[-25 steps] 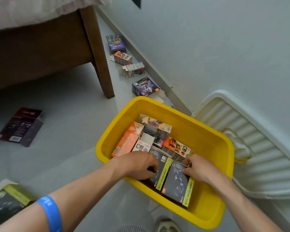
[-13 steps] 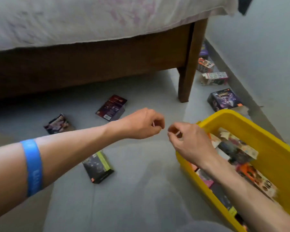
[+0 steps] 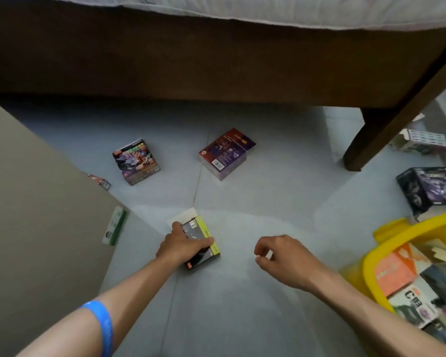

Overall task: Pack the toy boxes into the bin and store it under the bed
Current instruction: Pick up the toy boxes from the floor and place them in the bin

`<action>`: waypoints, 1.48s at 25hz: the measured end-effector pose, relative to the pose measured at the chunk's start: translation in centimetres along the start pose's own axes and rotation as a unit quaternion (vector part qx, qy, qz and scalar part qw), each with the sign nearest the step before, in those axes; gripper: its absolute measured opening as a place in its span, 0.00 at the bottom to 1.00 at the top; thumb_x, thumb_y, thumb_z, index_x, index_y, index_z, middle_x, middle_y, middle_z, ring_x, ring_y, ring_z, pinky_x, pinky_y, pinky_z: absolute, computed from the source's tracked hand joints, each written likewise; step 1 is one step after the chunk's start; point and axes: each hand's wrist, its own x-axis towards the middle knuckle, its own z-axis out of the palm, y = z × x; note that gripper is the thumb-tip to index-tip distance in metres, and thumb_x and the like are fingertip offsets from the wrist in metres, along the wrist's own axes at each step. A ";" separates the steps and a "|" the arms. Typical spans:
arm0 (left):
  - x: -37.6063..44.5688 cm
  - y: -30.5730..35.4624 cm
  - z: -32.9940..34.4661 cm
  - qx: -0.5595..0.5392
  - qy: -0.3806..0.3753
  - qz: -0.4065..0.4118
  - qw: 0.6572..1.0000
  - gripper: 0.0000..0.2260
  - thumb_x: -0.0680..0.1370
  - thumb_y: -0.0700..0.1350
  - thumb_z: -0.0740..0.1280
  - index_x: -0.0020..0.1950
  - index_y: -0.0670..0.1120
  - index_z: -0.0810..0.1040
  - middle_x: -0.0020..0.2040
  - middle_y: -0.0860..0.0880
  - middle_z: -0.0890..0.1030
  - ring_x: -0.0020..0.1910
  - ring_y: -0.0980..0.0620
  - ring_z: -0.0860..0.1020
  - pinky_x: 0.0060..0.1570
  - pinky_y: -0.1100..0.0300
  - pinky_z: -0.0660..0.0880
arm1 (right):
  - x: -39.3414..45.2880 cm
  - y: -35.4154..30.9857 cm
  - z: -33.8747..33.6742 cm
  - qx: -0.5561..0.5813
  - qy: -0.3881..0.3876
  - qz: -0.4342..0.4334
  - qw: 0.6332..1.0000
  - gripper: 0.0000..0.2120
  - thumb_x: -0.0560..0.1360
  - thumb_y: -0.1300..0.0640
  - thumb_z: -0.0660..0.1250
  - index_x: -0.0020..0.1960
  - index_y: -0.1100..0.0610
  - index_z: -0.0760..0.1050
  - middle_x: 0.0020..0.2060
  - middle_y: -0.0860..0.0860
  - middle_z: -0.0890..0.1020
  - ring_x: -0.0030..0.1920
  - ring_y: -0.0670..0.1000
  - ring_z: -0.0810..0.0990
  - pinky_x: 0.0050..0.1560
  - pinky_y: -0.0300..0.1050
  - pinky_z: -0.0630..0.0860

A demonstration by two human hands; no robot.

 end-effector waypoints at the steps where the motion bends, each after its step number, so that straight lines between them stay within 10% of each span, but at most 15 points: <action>1: 0.2 0.5 0.3 -0.038 -0.006 0.012 0.999 0.37 0.61 0.64 0.78 0.62 0.52 0.64 0.61 0.48 0.77 0.59 0.45 0.77 0.56 0.53 0.75 | 0.3 0.1 0.2 0.018 0.000 0.014 1.000 0.08 0.77 0.48 0.63 0.52 0.47 0.78 0.49 0.41 0.82 0.38 0.38 0.74 0.41 0.34 0.68; 8: -1.8 4.4 0.9 -0.188 -0.022 0.254 0.949 0.17 0.71 0.44 0.78 0.38 0.51 0.69 0.49 0.49 0.79 0.41 0.47 0.81 0.42 0.44 0.80 | 2.4 -0.2 -0.7 0.211 0.095 0.056 0.971 0.42 0.71 0.44 0.72 0.77 0.39 0.50 0.73 0.43 0.64 0.66 0.48 0.72 0.63 0.45 0.71; 12: -4.2 11.0 1.4 -0.127 -0.105 0.405 0.899 0.13 0.75 0.39 0.70 0.38 0.55 0.72 0.44 0.55 0.82 0.43 0.54 0.82 0.41 0.56 0.81 | 2.6 1.1 -3.7 0.282 0.119 0.051 0.951 0.30 0.70 0.43 0.74 0.68 0.39 0.66 0.64 0.46 0.76 0.51 0.41 0.80 0.48 0.33 0.76; 17: -4.4 10.8 2.6 0.013 0.105 0.301 0.948 0.10 0.73 0.50 0.72 0.50 0.55 0.72 0.53 0.55 0.77 0.52 0.50 0.76 0.47 0.54 0.76 | 0.8 3.7 -1.6 0.098 0.065 0.091 0.989 0.28 0.75 0.48 0.69 0.73 0.49 0.65 0.68 0.51 0.73 0.64 0.52 0.75 0.60 0.44 0.72; 21: -2.5 5.8 2.2 0.092 -0.008 0.023 0.995 0.42 0.67 0.65 0.73 0.74 0.53 0.60 0.69 0.47 0.65 0.69 0.42 0.68 0.62 0.50 0.71 | 1.1 3.0 1.4 -0.014 0.007 0.041 0.999 0.40 0.73 0.53 0.68 0.79 0.48 0.51 0.77 0.51 0.59 0.68 0.57 0.70 0.62 0.50 0.72; 24: -2.1 2.9 3.1 -0.035 -0.055 -0.043 0.997 0.46 0.69 0.61 0.75 0.79 0.50 0.55 0.72 0.44 0.67 0.67 0.42 0.72 0.54 0.56 0.72 | 2.8 1.4 3.8 -0.142 -0.002 -0.050 0.989 0.48 0.71 0.62 0.67 0.80 0.48 0.39 0.80 0.49 0.40 0.77 0.59 0.54 0.72 0.54 0.61; 28: -2.6 1.5 4.7 -0.142 -0.080 0.035 0.986 0.40 0.71 0.47 0.77 0.77 0.52 0.59 0.64 0.48 0.75 0.56 0.49 0.77 0.51 0.59 0.75 | 5.1 0.3 5.7 -0.223 -0.023 -0.052 0.973 0.51 0.72 0.58 0.68 0.80 0.53 0.34 0.80 0.54 0.47 0.79 0.59 0.42 0.77 0.57 0.42; 33: -4.5 6.2 2.5 -0.328 -0.051 0.190 0.924 0.22 0.71 0.33 0.76 0.58 0.53 0.77 0.55 0.50 0.82 0.52 0.53 0.81 0.43 0.70 0.76 | 3.9 -1.9 3.1 0.110 0.096 0.114 0.983 0.41 0.61 0.37 0.72 0.68 0.50 0.61 0.58 0.51 0.72 0.56 0.55 0.77 0.54 0.48 0.76; 37: -8.1 14.1 -0.7 -0.295 0.005 0.303 0.906 0.10 0.76 0.42 0.73 0.53 0.52 0.78 0.52 0.46 0.81 0.47 0.53 0.82 0.45 0.59 0.79 | 1.3 -4.2 -3.7 0.250 0.214 0.086 0.940 0.53 0.55 0.37 0.74 0.73 0.40 0.49 0.66 0.46 0.64 0.61 0.51 0.75 0.57 0.50 0.78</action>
